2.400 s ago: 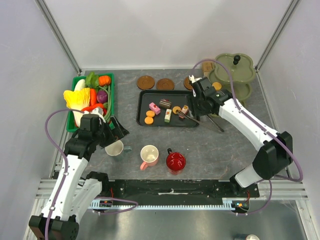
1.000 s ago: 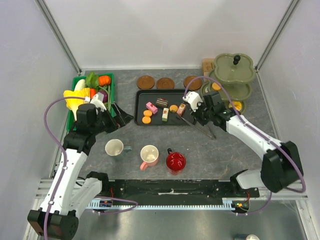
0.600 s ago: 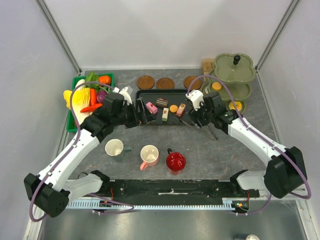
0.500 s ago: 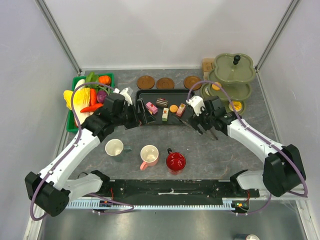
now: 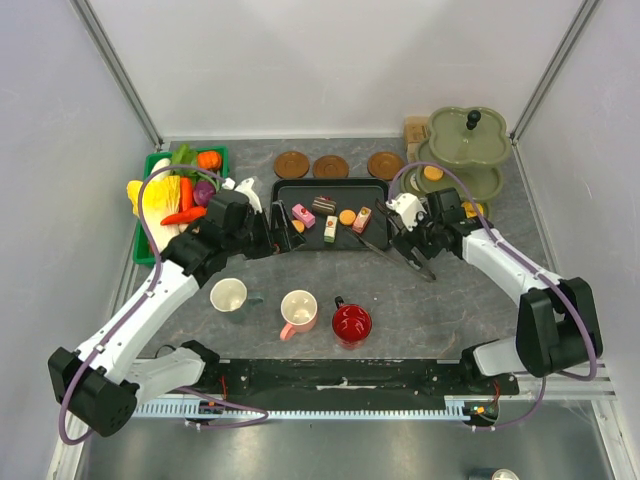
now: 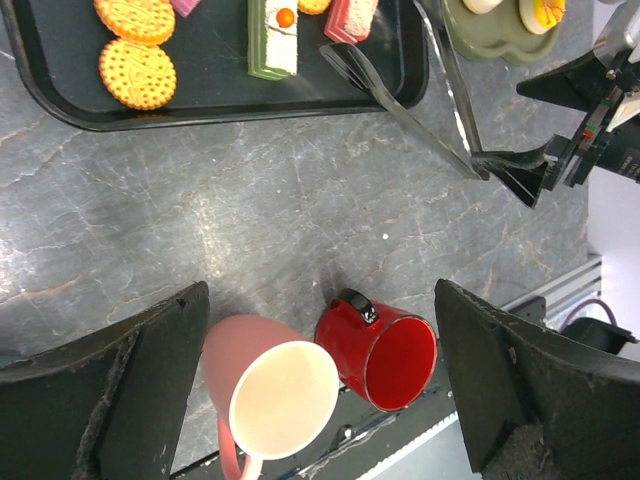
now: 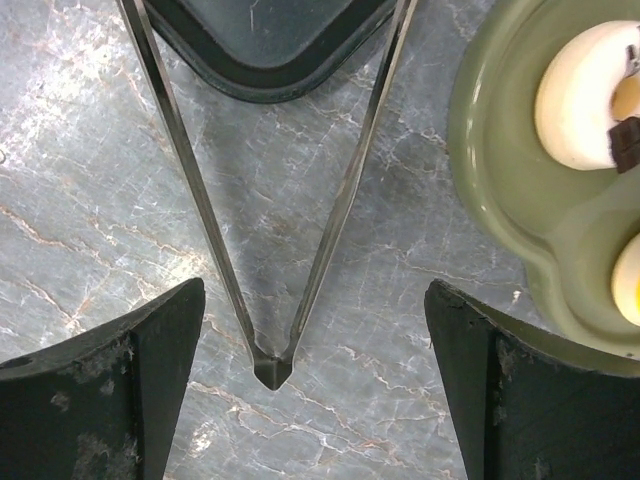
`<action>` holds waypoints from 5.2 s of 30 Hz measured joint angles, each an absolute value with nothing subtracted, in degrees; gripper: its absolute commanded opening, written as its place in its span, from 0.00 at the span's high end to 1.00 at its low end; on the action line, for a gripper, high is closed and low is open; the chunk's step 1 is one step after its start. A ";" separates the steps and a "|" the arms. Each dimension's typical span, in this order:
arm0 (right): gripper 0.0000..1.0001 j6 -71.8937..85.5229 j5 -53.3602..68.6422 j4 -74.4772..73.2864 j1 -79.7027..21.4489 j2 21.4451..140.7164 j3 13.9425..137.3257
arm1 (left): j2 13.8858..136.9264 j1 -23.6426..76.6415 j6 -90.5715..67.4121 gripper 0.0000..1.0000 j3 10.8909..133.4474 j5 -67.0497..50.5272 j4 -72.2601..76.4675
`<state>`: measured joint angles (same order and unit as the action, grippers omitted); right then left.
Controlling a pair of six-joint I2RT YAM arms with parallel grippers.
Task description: Serve the afternoon tea
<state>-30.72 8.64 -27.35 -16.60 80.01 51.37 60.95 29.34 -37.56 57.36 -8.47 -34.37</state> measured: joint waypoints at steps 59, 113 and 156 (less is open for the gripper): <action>0.40 -15.35 15.55 -26.00 -16.64 78.63 59.59 | 52.14 29.34 -36.64 0.02 54.89 2.39 -41.91; 0.39 -40.12 -7.44 -68.93 -31.24 123.96 118.34 | 53.45 29.34 -36.60 0.02 53.04 5.10 -43.35; 0.40 26.41 -4.75 -39.57 -32.42 91.53 73.45 | 51.53 29.34 -36.62 0.02 49.52 3.95 -42.65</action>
